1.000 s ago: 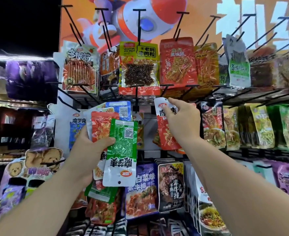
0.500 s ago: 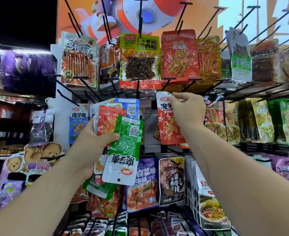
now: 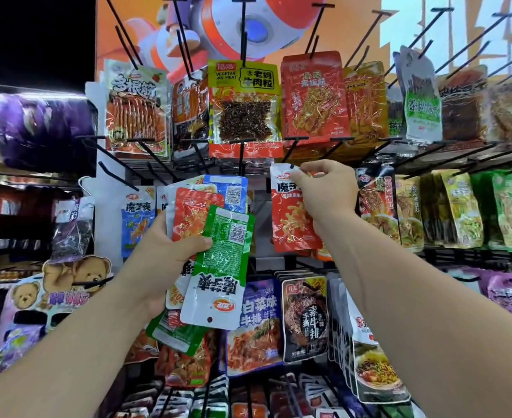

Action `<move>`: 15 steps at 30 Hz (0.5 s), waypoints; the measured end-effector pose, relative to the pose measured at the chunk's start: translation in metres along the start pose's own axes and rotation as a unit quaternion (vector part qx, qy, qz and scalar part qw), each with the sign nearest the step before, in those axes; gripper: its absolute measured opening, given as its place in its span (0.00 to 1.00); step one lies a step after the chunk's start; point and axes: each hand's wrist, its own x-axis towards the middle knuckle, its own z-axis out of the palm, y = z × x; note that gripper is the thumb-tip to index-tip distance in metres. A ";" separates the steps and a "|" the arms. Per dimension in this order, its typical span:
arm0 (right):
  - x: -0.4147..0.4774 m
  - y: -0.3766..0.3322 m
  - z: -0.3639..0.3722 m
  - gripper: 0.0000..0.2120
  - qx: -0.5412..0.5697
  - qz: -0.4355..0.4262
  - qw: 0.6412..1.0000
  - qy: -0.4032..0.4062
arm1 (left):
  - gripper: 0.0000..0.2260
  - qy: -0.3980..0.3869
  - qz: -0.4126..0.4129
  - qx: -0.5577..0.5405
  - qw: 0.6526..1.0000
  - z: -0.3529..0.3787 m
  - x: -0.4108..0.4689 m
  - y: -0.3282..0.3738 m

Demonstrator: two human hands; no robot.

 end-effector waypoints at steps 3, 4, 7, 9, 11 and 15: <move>0.001 0.005 0.001 0.09 -0.021 -0.006 1.000 -0.009 | 0.32 -0.007 -0.003 -0.006 1.000 -0.001 0.000 0.000; 0.000 0.007 0.003 0.09 -0.029 -0.013 0.999 -0.008 | 0.33 -0.008 -0.002 -0.007 1.000 -0.001 0.000 0.000; -0.001 0.014 0.008 0.09 -0.088 -0.058 0.994 -0.006 | 0.23 0.002 0.004 -0.003 1.000 -0.002 0.003 -0.003; -0.003 0.017 0.007 0.12 -0.138 -0.096 0.986 -0.022 | 0.20 0.003 0.004 -0.002 1.000 -0.003 0.004 -0.004; -0.007 0.022 0.003 0.17 -0.195 -0.144 0.969 -0.045 | 0.25 0.006 0.004 -0.005 1.000 -0.003 0.003 -0.005; -0.023 0.035 -0.008 0.25 -0.267 -0.248 0.930 -0.055 | 0.29 0.009 0.007 -0.010 1.000 -0.003 0.003 -0.006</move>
